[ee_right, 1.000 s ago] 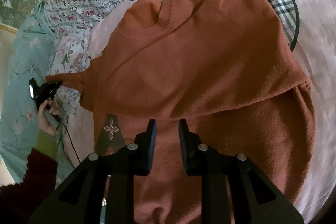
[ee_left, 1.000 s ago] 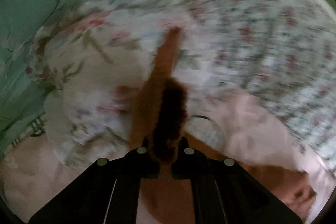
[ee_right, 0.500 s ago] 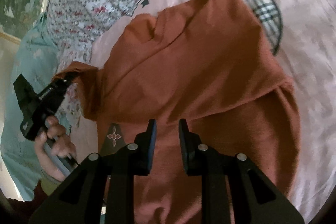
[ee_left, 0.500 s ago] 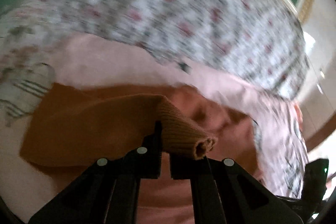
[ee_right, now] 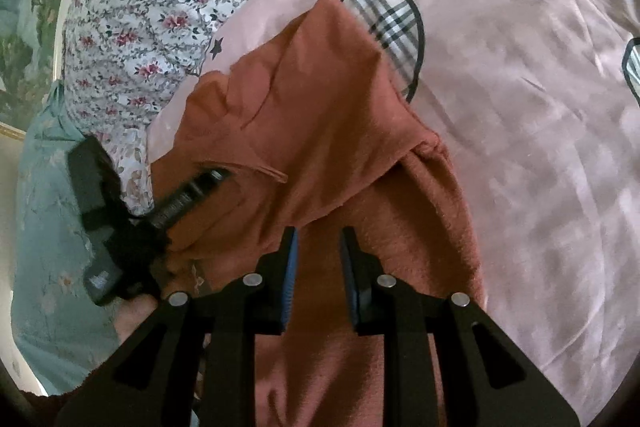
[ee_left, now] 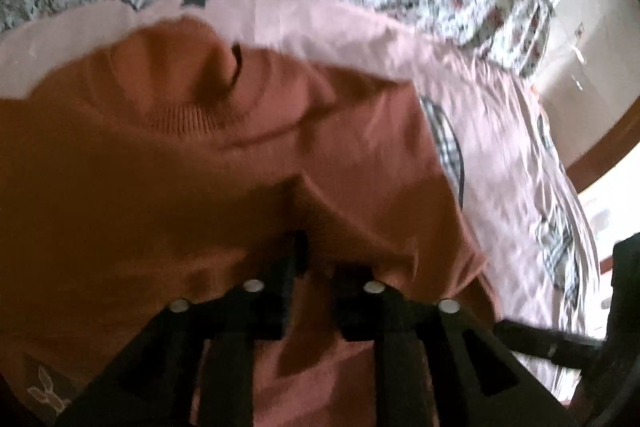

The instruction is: Fold small clothes

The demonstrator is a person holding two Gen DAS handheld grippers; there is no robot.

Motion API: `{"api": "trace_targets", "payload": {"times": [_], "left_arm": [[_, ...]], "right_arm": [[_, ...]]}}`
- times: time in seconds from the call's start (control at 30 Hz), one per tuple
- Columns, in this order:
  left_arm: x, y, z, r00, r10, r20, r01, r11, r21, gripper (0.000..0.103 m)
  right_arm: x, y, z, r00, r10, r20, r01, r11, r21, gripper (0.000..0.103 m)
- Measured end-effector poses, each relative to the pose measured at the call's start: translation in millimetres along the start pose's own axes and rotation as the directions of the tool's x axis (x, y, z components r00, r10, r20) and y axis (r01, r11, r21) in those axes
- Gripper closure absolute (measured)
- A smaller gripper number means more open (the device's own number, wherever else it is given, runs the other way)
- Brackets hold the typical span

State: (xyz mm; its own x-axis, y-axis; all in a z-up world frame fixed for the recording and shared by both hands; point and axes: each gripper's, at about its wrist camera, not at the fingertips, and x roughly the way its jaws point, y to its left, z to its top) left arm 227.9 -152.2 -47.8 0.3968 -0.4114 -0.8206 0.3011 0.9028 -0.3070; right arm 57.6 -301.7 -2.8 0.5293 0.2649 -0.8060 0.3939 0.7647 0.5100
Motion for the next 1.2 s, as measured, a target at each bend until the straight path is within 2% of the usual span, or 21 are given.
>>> {"api": "trace_targets", "payload": {"times": [0.07, 0.1, 0.13, 0.2, 0.3, 0.37, 0.43, 0.53, 0.67, 0.73, 0.8, 0.87, 0.9, 0.93, 0.97, 1.03, 1.1, 1.17, 1.2], "left_arm": [[-8, 6, -11, 1.0, -0.01, -0.012, 0.01, 1.0, 0.009, 0.07], [-14, 10, -18, 1.0, -0.004, -0.016, 0.004, 1.0, 0.014, 0.067], [-23, 17, -25, 1.0, 0.003, -0.014, -0.003, 1.0, 0.018, 0.062], [-41, 35, -39, 1.0, 0.021, -0.011, -0.021, 1.0, 0.008, 0.059], [-71, 76, -59, 0.997, 0.082, -0.006, -0.082, 0.995, -0.052, 0.058], [-92, 110, -71, 0.987, 0.16, 0.005, -0.158, 0.982, -0.106, 0.057], [-112, 148, -82, 0.966, 0.257, 0.019, -0.25, 0.952, -0.176, 0.056], [-127, 204, -91, 0.931, 0.365, -0.007, -0.353, 0.893, -0.281, 0.054], [-128, 247, -93, 0.906, 0.422, -0.045, -0.41, 0.845, -0.343, 0.053], [-125, 258, -92, 0.905, 0.422, -0.054, -0.412, 0.839, -0.354, 0.049], [-120, 262, -90, 0.899, 0.434, -0.063, -0.427, 0.833, -0.352, 0.045], [-117, 260, -87, 0.89, 0.451, -0.065, -0.444, 0.826, -0.347, 0.044], [-115, 259, -85, 0.886, 0.459, -0.063, -0.451, 0.823, -0.346, 0.044], [-113, 258, -82, 0.882, 0.467, -0.064, -0.458, 0.819, -0.344, 0.044], [-111, 257, -79, 0.879, 0.472, -0.064, -0.463, 0.816, -0.345, 0.044], [-111, 257, -75, 0.879, 0.473, -0.059, -0.462, 0.813, -0.354, 0.044], [-111, 258, -75, 0.878, 0.476, -0.055, -0.462, 0.81, -0.361, 0.045], [-111, 258, -79, 0.877, 0.477, -0.051, -0.46, 0.806, -0.372, 0.045], [-110, 257, -79, 0.876, 0.479, -0.051, -0.461, 0.802, -0.38, 0.045]], "right_arm": [[4, 2, 1, 1.0, 0.004, -0.005, -0.004, 1.0, 0.006, 0.08], [7, 4, 2, 1.0, 0.004, -0.009, -0.004, 1.0, 0.01, 0.072], [11, 6, 3, 1.0, 0.005, -0.012, -0.005, 1.0, 0.013, 0.061], [15, 11, 3, 1.0, 0.013, -0.01, -0.012, 1.0, 0.008, 0.051], [27, 25, 5, 0.999, 0.019, -0.027, -0.02, 0.999, -0.025, 0.051], [35, 31, 8, 0.999, 0.007, -0.031, -0.008, 0.999, -0.033, 0.051], [42, 31, 14, 0.999, 0.01, -0.031, -0.011, 1.0, -0.022, 0.051], [60, 29, 24, 0.996, 0.074, -0.053, -0.071, 0.996, 0.05, 0.051], [100, 41, 36, 0.983, 0.141, -0.115, -0.128, 0.986, 0.111, 0.051], [120, 47, 39, 0.978, 0.151, -0.144, -0.134, 0.983, 0.126, 0.051], [138, 49, 43, 0.98, 0.122, -0.159, -0.098, 0.984, 0.151, 0.051], [146, 49, 50, 0.984, 0.126, -0.123, -0.104, 0.98, 0.167, 0.051], [146, 49, 56, 0.988, 0.131, -0.084, -0.115, 0.979, 0.168, 0.057], [142, 51, 62, 0.991, 0.128, -0.049, -0.119, 0.98, 0.161, 0.084], [133, 54, 68, 0.991, 0.134, -0.013, -0.13, 0.98, 0.149, 0.098], [105, 66, 76, 0.976, 0.196, 0.1, -0.204, 0.976, 0.082, 0.097], [63, 86, 77, 0.949, 0.238, 0.206, -0.224, 0.971, -0.089, 0.097], [41, 86, 70, 0.941, 0.245, 0.233, -0.211, 0.964, -0.163, 0.097], [41, 81, 68, 0.951, 0.223, 0.216, -0.189, 0.968, -0.164, 0.097]]}}
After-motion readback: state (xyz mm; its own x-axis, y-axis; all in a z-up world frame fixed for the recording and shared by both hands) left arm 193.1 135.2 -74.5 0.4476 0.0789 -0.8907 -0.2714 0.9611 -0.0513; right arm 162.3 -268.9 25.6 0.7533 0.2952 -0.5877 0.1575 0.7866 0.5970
